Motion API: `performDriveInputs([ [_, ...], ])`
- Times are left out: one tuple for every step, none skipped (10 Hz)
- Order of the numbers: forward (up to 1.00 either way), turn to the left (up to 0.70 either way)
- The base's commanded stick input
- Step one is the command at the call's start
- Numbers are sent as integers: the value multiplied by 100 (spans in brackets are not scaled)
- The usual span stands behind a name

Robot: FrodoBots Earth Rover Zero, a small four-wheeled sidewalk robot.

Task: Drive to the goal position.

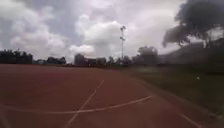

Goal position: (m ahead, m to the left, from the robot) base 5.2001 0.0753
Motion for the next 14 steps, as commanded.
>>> performDriveInputs([
  [70,0],
  [70,0],
  [70,0],
  [70,0],
  [70,0],
  [70,0],
  [70,0],
  [70,0],
  [70,0],
  [70,0],
  [70,0],
  [70,0],
  [70,0],
  [70,0],
])
